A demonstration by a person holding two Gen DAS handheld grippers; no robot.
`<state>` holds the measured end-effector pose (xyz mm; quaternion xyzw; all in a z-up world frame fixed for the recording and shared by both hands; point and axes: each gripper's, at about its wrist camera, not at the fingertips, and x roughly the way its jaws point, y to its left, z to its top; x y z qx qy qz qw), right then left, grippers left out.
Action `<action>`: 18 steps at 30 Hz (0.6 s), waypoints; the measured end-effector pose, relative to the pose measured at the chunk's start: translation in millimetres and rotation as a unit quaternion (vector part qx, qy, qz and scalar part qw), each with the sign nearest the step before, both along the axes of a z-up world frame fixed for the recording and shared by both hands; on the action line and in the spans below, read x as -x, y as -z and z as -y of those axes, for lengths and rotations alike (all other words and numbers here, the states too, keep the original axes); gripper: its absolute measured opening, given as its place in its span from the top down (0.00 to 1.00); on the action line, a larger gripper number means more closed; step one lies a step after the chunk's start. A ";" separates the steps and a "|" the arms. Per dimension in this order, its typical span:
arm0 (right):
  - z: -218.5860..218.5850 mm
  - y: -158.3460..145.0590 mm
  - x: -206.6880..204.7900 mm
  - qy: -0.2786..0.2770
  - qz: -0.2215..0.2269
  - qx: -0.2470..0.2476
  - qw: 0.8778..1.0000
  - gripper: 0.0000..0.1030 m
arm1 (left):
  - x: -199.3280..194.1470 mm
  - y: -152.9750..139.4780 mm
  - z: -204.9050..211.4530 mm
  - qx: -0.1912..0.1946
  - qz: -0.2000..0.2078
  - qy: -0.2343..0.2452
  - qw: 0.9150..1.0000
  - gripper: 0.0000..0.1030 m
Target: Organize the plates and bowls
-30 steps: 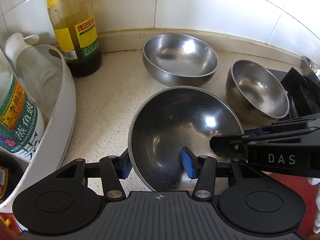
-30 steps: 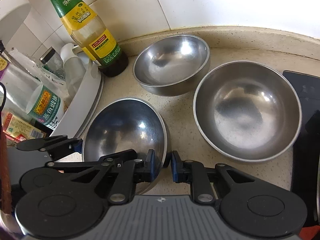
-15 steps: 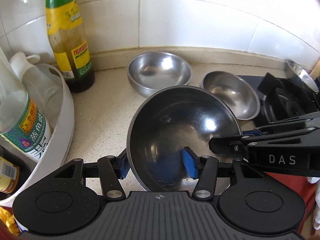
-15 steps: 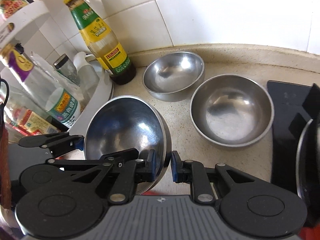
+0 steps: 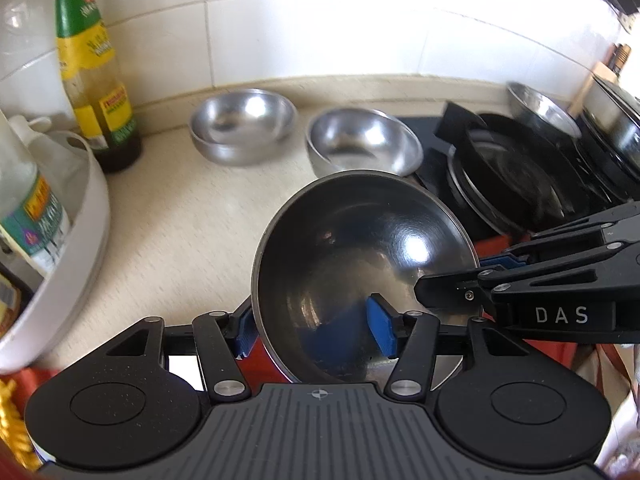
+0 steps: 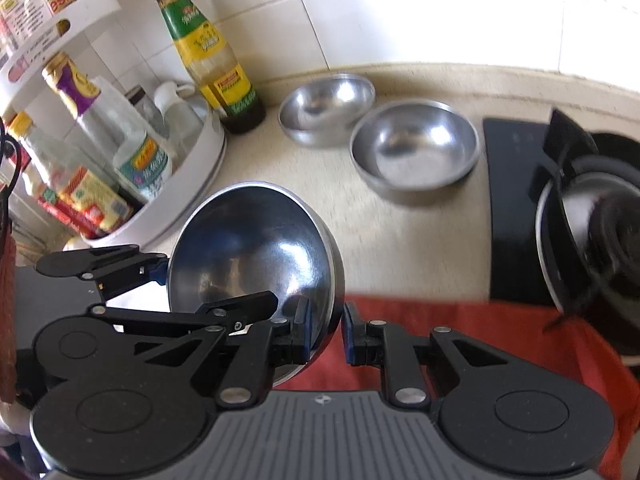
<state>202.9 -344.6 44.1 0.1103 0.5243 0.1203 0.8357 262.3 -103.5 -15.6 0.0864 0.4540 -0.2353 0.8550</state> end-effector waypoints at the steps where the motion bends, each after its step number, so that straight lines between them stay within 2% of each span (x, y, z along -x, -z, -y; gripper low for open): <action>1: 1.4 2.5 3.6 0.000 -0.006 -0.001 1.000 0.83 | 4.6 1.3 1.1 -0.001 -0.003 0.004 1.000 0.39; 10: 7.4 36.7 19.6 0.000 -0.063 -0.003 0.998 0.82 | 23.7 31.4 9.1 -0.031 -0.047 0.024 0.998 0.38; 13: 11.5 32.7 19.4 -0.002 -0.054 0.001 0.999 0.78 | 26.3 34.1 7.8 -0.038 -0.046 0.022 0.998 0.36; 18: 25.8 19.4 13.8 -0.004 -0.037 0.010 0.999 0.75 | 19.7 22.1 -1.8 -0.030 -0.026 -0.001 0.999 0.31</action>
